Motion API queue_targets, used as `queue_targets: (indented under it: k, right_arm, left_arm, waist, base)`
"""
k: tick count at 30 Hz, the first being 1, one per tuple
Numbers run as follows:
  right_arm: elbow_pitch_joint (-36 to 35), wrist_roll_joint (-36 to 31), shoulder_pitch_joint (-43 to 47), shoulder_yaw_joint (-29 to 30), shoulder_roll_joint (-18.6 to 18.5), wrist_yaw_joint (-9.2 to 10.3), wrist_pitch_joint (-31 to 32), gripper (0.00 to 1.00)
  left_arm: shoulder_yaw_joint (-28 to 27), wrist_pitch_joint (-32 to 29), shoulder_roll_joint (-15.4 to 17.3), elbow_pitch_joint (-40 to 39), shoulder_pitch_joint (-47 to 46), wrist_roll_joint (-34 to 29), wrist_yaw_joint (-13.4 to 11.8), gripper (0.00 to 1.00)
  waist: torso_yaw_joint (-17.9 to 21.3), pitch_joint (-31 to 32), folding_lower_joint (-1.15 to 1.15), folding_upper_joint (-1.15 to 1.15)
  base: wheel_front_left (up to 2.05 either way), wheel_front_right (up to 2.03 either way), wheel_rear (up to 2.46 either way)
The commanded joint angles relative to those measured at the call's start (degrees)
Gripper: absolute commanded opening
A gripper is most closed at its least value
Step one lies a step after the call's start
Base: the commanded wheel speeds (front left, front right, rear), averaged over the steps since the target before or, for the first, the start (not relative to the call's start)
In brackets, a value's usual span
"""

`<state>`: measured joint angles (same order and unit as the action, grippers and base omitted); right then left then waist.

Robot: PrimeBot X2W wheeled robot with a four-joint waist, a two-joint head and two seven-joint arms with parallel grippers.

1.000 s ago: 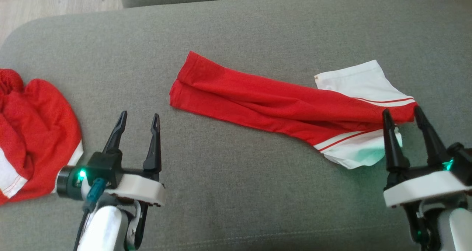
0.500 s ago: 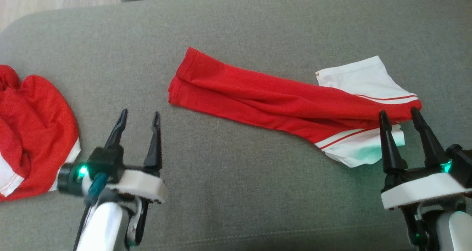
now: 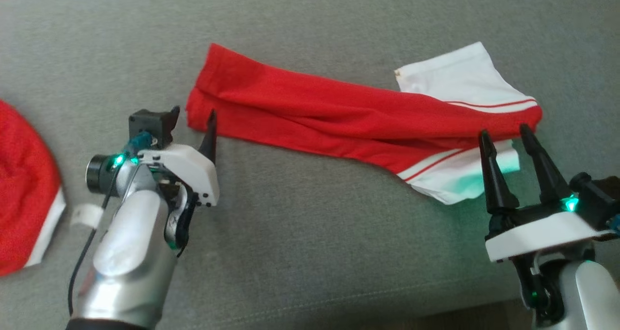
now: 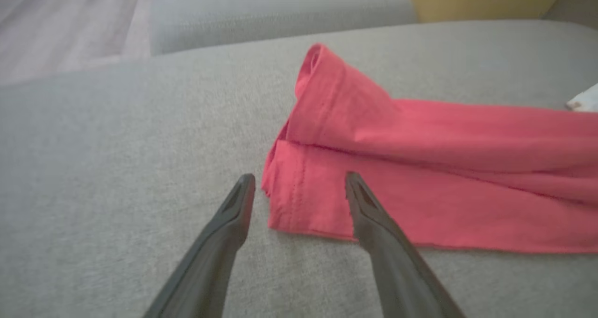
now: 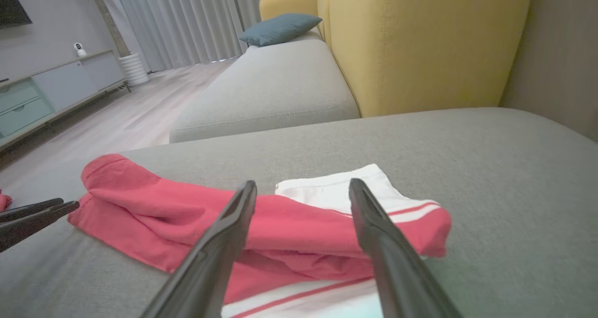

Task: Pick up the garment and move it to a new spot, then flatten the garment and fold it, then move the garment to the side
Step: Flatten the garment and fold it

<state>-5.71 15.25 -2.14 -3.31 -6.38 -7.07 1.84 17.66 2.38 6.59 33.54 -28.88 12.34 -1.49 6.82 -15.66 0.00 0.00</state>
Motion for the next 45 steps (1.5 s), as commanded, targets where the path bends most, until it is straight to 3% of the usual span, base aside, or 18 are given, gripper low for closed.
queue_targets:
  k: [1,3,4,6,7,12,19,32,33,34,38,45]
  right_arm:
    - [-1.4,0.4,-1.6,-1.1,-0.7,-0.42,-0.4,1.0]
    - [-1.0,0.6,-1.7,-0.9,-0.6,-0.42,-0.5,1.0]
    - [-0.8,0.7,-1.7,-0.9,-0.6,-0.42,-0.5,1.0]
    - [-0.6,0.8,-1.7,-0.7,-0.6,-0.42,-0.6,1.0]
    - [-0.5,0.8,-1.7,-0.6,-0.6,-0.42,-0.7,1.0]
    - [0.0,1.0,-1.3,0.0,-0.4,-0.42,-0.6,1.0]
    - [0.2,1.2,0.2,1.9,-0.1,-0.42,0.2,1.0]
    - [0.1,0.8,1.6,4.4,-0.6,-0.42,1.7,1.0]
    - [-0.1,0.7,1.6,4.6,-0.7,-0.42,1.6,1.0]
    - [-0.3,0.6,1.5,4.8,-0.8,-0.42,1.4,1.0]
    - [-1.3,-0.5,1.9,5.1,-1.3,-0.42,1.5,1.0]
    - [-4.0,-2.3,3.6,3.9,-1.6,-0.42,2.0,1.0]
  left_arm:
    - [-2.1,-1.3,0.7,0.8,-2.8,0.6,0.2,1.0]
    - [-2.5,-2.4,0.5,3.6,-3.8,1.3,0.0,1.0]
    - [-2.7,-2.9,0.4,4.8,-4.0,1.8,0.3,0.94]
    - [-2.8,-3.0,0.4,6.5,-4.5,2.6,1.0,0.0]
    - [-3.0,-2.7,0.3,7.1,-4.7,3.0,1.4,0.0]
    - [-3.6,0.9,0.5,7.2,-3.7,3.9,1.3,0.0]
    - [-5.6,4.9,0.9,-2.2,5.4,5.3,-2.1,0.0]
    - [-6.5,-0.7,1.3,-21.6,24.5,7.9,-7.0,0.0]
    - [-6.3,-0.9,1.3,-22.2,25.2,7.9,-7.1,0.37]
    - [-6.1,-0.9,1.2,-22.6,25.7,7.8,-7.3,1.0]
    - [-5.6,1.8,1.3,-24.0,26.4,6.5,-7.9,1.0]
    - [-5.1,10.9,1.7,-28.0,25.4,0.4,-11.3,1.0]
  waist:
    - [1.0,-0.8,0.0,0.0]
    - [1.3,-0.9,0.0,0.0]
    - [1.4,-0.9,0.0,0.0]
    - [1.5,-1.0,0.0,0.0]
    - [1.5,-0.9,0.0,0.0]
    - [1.4,-0.4,0.0,0.0]
    - [0.0,1.0,0.0,0.0]
    - [-2.5,2.5,0.0,0.0]
    - [-2.6,2.6,0.0,0.0]
    - [-2.8,2.8,0.0,0.0]
    - [-3.0,3.7,0.0,0.0]
    - [-3.2,5.9,0.0,0.0]
  base:
    - [0.0,0.0,0.0]
    - [0.0,0.0,0.0]
    - [0.0,0.0,0.0]
    - [0.0,0.0,0.0]
    - [0.0,0.0,0.0]
    - [0.0,0.0,0.0]
    - [0.0,0.0,0.0]
    - [0.0,0.0,0.0]
    - [0.0,0.0,0.0]
    - [0.0,0.0,0.0]
    - [0.0,0.0,0.0]
    - [0.0,0.0,0.0]
